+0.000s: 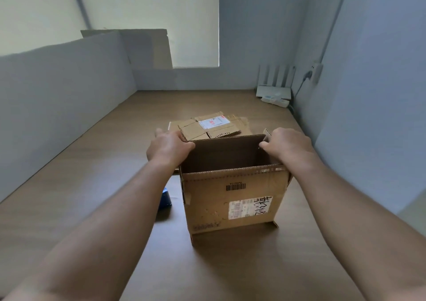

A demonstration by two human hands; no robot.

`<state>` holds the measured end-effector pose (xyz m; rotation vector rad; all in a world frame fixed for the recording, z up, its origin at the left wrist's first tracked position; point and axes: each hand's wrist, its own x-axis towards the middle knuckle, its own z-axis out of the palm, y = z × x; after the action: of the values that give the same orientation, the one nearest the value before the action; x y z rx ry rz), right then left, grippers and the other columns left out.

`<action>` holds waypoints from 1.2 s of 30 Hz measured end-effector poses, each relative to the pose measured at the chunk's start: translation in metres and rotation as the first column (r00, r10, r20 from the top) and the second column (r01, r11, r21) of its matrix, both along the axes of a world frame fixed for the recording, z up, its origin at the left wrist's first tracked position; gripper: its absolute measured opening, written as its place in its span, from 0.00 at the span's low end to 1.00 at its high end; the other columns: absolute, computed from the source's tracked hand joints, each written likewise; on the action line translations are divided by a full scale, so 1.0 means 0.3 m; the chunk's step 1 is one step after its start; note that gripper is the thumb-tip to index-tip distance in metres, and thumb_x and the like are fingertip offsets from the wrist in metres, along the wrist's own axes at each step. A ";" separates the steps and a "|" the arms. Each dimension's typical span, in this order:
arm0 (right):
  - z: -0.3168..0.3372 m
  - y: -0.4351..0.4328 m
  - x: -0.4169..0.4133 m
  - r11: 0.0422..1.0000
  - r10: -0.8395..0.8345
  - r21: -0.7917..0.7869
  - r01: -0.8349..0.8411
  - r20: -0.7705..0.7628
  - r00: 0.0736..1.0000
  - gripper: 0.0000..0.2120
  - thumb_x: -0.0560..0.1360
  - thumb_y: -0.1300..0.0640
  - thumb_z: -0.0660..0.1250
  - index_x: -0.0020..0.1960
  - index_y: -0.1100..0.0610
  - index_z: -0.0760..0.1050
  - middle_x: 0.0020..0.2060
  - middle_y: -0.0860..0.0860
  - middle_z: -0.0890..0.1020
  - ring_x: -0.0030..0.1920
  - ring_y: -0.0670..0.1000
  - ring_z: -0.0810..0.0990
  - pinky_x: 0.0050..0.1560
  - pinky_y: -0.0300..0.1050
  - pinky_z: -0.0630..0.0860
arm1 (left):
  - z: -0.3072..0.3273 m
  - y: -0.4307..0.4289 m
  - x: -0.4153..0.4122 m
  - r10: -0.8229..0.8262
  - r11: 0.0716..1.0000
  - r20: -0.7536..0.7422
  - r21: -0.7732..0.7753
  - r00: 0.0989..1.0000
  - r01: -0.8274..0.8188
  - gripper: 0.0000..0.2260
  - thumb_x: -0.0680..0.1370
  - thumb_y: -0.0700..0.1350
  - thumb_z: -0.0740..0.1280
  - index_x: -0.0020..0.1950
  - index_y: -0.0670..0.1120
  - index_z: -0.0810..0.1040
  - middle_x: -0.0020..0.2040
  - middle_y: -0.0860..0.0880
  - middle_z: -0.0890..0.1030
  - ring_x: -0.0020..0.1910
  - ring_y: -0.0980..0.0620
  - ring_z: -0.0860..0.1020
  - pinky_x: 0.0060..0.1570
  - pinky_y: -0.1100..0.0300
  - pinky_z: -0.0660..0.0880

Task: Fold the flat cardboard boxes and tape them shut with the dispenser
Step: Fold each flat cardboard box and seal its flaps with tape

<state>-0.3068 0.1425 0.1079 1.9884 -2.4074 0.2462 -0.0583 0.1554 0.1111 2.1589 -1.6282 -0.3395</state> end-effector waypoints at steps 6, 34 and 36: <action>-0.022 0.008 -0.008 1.000 0.001 0.023 -0.005 0.139 0.990 0.10 0.77 0.48 0.59 0.45 0.55 0.69 0.39 0.52 0.75 0.42 0.54 0.72 0.35 0.44 0.64 | 0.003 -0.086 0.018 0.079 0.996 0.005 0.028 0.997 -0.079 0.30 0.72 0.61 0.70 0.63 0.43 0.67 0.56 0.44 0.78 0.56 0.42 0.76 0.44 0.56 0.69; -0.194 0.165 0.063 0.928 0.138 0.319 -0.195 0.191 0.972 0.63 0.63 0.38 0.75 0.75 0.47 0.29 0.77 0.54 0.39 0.76 0.59 0.53 0.69 0.57 0.66 | -0.223 0.052 0.075 0.003 1.000 -0.265 0.011 0.964 0.000 0.08 0.81 0.50 0.60 0.53 0.46 0.71 0.48 0.47 0.78 0.48 0.46 0.75 0.47 0.52 0.72; -0.184 0.176 0.077 0.934 0.184 0.287 -0.214 0.128 0.975 0.58 0.64 0.37 0.74 0.76 0.43 0.33 0.76 0.53 0.36 0.76 0.59 0.50 0.68 0.57 0.67 | -0.216 0.046 0.069 -0.009 1.000 -0.215 -0.001 0.977 0.009 0.07 0.81 0.50 0.59 0.53 0.47 0.70 0.47 0.47 0.77 0.47 0.46 0.75 0.45 0.53 0.72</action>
<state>-0.2836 0.1953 0.0528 2.4084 -2.4244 -0.0246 -0.0375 0.1692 0.0462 2.0357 -1.5166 -0.5559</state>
